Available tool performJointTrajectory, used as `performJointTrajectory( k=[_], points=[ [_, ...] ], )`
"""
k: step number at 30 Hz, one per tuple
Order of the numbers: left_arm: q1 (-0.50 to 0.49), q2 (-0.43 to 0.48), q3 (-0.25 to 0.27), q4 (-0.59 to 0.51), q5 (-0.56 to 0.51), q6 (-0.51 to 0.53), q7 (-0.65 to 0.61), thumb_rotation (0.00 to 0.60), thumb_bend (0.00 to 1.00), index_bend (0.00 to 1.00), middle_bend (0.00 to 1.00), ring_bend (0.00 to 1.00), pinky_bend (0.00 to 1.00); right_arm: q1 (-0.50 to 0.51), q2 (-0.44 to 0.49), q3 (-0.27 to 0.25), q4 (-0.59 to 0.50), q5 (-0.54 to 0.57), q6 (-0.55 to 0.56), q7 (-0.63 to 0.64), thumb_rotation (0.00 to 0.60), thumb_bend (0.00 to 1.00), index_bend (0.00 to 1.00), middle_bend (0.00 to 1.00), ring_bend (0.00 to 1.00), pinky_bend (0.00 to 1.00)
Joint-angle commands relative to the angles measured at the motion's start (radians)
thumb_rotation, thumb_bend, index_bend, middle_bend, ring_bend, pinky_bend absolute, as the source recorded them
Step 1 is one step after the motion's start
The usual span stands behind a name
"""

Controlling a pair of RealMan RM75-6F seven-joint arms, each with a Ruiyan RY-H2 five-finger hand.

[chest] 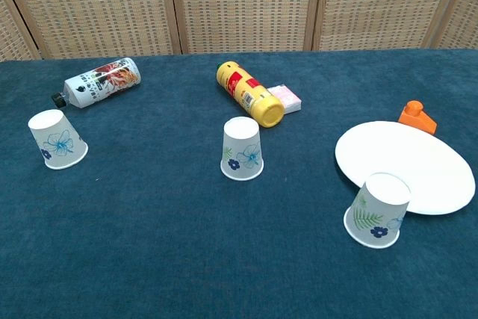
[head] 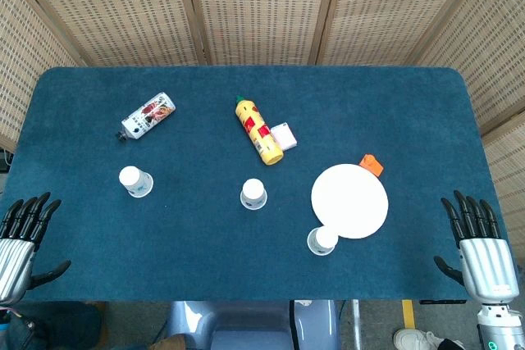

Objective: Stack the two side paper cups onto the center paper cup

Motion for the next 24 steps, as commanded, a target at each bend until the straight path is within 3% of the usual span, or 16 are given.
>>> performJointTrajectory(
  k=[1, 11, 14, 17, 21, 24],
  points=[
    [0.001, 0.001, 0.000, 0.000, 0.002, 0.003, -0.001, 0.600, 0.00, 0.00, 0.00, 0.00, 0.00, 0.001, 0.001, -0.003, 0.001, -0.004, -0.002, 0.005, 0.600, 0.00, 0.00, 0.00, 0.00, 0.00],
    [0.002, 0.004, -0.007, 0.003, 0.005, 0.010, -0.021, 0.600, 0.00, 0.00, 0.00, 0.00, 0.00, 0.057, -0.002, -0.030, 0.027, -0.031, -0.114, 0.082, 0.600, 0.00, 0.01, 0.00, 0.00, 0.00],
    [-0.001, 0.002, -0.011, 0.000, 0.001, 0.006, -0.017, 0.600, 0.00, 0.00, 0.00, 0.00, 0.00, 0.122, -0.007, -0.041, 0.045, -0.070, -0.206, 0.145, 0.600, 0.00, 0.09, 0.07, 0.03, 0.02],
    [-0.004, 0.002, -0.015, -0.005, -0.004, -0.002, -0.014, 0.600, 0.00, 0.00, 0.00, 0.00, 0.00, 0.191, -0.007, -0.050, 0.046, -0.105, -0.294, 0.227, 0.600, 0.01, 0.16, 0.18, 0.14, 0.10],
    [-0.010, 0.004, -0.020, -0.010, -0.025, -0.020, -0.013, 0.600, 0.00, 0.00, 0.00, 0.00, 0.00, 0.254, -0.025, -0.049, 0.059, -0.137, -0.361, 0.248, 0.600, 0.15, 0.23, 0.27, 0.24, 0.20],
    [-0.017, 0.006, -0.026, -0.013, -0.040, -0.035, -0.012, 0.600, 0.00, 0.00, 0.00, 0.00, 0.00, 0.298, -0.059, -0.044, 0.076, -0.146, -0.413, 0.234, 0.600, 0.19, 0.27, 0.29, 0.26, 0.22]
  ],
)
